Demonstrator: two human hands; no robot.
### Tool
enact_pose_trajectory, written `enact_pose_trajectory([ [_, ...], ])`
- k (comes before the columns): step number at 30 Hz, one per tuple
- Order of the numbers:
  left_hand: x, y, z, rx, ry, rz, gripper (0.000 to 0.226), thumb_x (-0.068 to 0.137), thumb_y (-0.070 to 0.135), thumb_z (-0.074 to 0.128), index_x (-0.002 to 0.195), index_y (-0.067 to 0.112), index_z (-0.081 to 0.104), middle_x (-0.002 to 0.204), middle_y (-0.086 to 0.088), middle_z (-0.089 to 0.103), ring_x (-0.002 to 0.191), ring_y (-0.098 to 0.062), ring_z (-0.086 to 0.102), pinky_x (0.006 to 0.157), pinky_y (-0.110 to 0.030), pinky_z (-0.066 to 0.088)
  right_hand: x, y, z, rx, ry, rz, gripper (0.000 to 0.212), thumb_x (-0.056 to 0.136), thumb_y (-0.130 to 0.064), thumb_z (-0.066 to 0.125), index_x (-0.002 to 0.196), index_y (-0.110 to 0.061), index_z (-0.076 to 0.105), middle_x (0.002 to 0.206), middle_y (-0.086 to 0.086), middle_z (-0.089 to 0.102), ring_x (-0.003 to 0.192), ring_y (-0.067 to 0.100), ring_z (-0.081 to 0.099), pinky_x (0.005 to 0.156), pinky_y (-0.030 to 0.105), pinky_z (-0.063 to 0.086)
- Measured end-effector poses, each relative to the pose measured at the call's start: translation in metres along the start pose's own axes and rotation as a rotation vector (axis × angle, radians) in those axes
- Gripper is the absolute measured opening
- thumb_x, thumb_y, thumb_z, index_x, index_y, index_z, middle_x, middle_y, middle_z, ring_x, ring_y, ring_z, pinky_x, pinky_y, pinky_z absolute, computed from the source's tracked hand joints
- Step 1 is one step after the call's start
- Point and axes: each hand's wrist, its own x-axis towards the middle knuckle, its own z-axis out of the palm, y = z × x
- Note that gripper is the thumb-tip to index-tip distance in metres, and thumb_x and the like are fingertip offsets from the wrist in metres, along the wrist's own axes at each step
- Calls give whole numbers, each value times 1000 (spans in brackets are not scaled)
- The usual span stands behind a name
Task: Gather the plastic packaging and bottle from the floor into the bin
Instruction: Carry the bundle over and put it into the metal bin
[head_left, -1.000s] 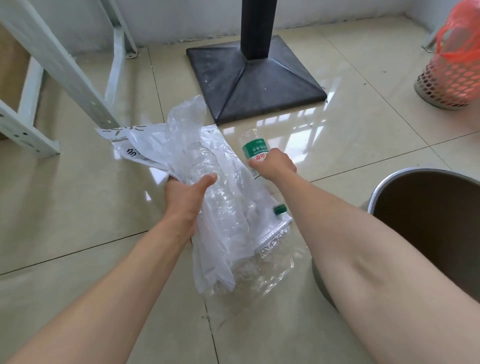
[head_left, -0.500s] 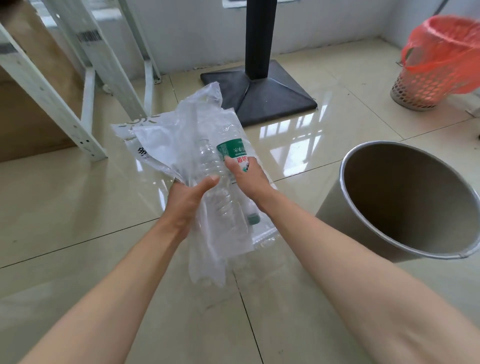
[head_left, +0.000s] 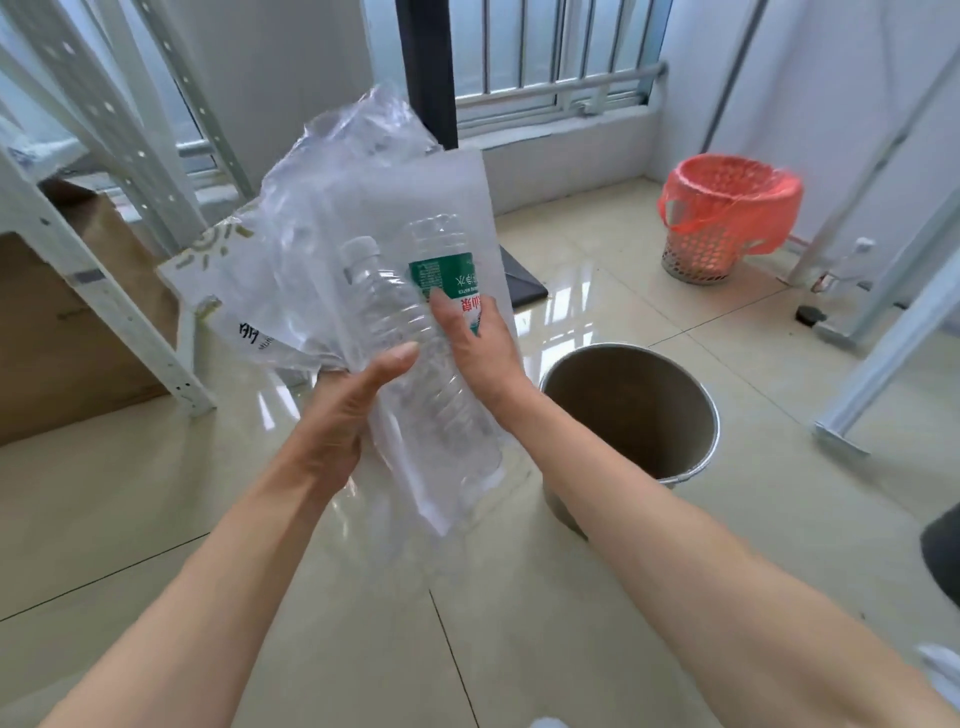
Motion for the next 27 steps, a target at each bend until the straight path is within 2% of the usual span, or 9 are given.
enact_pose_trajectory([
  [4,5,32,67,-9,-81,31,49,81,13,69,128,5,62,107,-4,77,98,-15,74,78,-24,58,0,-36,-65,-1,56,-70,69,80,-73,52,129,-26,46,116,-3,64,107,20,63,98,49,50],
  [10,29,19,158,-2,-200,-38,41,82,10,72,122,11,65,106,-4,77,101,-19,73,89,-36,56,4,-30,-164,16,198,-89,74,76,-77,53,128,-24,47,117,-2,66,107,19,65,97,49,51],
  [14,46,-12,200,-9,-265,-109,46,80,8,74,124,15,65,119,-12,73,111,-30,69,94,-45,56,4,4,-208,37,226,-116,58,92,-61,48,140,-33,35,129,-5,62,117,15,62,101,47,49],
  [16,52,-31,211,17,-274,-139,43,81,5,73,122,16,66,114,-8,75,108,-28,71,91,-41,58,3,22,-223,19,222,-118,59,94,-58,46,145,-35,28,134,-7,58,122,12,58,104,42,46],
  [18,55,-50,213,57,-295,-153,44,81,4,74,122,18,65,113,-5,75,107,-25,71,91,-40,58,3,43,-232,14,200,-70,58,97,-49,47,147,-27,27,135,-7,55,122,11,55,104,32,46],
  [20,55,-71,209,108,-292,-173,42,81,3,74,117,23,66,106,1,77,102,-18,73,86,-35,60,3,62,-240,-8,168,14,57,97,-42,53,145,-20,32,130,-4,55,118,12,55,93,20,49],
  [24,56,-99,197,253,-285,-174,54,77,10,80,125,24,63,113,2,75,105,-12,72,85,-28,59,7,97,-251,-238,145,128,52,82,-47,70,122,-18,56,114,0,62,101,16,61,81,26,50],
  [25,60,-104,194,284,-281,-164,55,75,8,82,125,23,63,113,1,75,104,-11,72,85,-26,58,8,100,-253,-301,139,149,54,80,-45,72,124,-19,54,113,0,63,99,17,62,77,25,50],
  [27,69,-114,191,371,-280,-139,54,73,6,83,120,22,65,110,1,76,101,-9,73,86,-25,57,9,105,-255,-394,98,161,77,79,-34,76,143,-23,34,117,-3,61,101,19,62,81,28,50],
])
